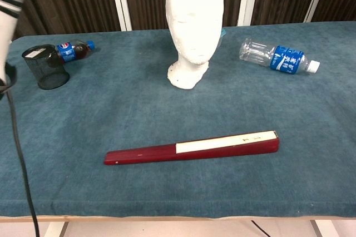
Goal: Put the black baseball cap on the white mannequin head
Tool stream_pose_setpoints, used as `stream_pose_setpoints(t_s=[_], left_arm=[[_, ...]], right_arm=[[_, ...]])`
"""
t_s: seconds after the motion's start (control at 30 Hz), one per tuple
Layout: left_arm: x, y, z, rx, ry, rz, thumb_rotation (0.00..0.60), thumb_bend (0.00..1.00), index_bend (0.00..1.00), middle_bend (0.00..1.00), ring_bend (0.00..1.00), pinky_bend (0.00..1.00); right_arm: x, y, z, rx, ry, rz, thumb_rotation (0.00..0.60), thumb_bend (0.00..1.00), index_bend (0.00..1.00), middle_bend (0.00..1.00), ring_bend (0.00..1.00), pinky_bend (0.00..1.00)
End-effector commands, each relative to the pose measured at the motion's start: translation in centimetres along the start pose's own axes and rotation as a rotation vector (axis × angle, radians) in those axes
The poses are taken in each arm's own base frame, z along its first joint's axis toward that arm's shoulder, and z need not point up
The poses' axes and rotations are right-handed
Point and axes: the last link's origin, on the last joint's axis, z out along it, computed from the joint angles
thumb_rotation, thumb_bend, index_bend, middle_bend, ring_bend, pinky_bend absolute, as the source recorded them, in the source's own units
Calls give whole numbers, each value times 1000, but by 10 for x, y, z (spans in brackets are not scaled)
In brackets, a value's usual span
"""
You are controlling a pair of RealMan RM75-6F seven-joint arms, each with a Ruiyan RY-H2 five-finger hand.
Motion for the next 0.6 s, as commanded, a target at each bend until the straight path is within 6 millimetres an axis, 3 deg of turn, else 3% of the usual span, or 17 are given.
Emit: stream_pose_setpoints(t_s=[0.03,0.37,0.6], left_arm=[[-10,19,10,-8,-26,-5,600,549,749,740,568,402],[-19,69,29,-63,-39,-32,600,546,748,739,568,402],[-15,102,24,-147,-28,-50,600,539,749,740,568,389]], right_arm=[[-1,2,0,-2,-10,-1,600,101,0,0,0,50],[-1,4,-1,1,-31,7,600,102,0,0,0,51],[1,6,-1,-2,-26,13,600,102,0,0,0,55]])
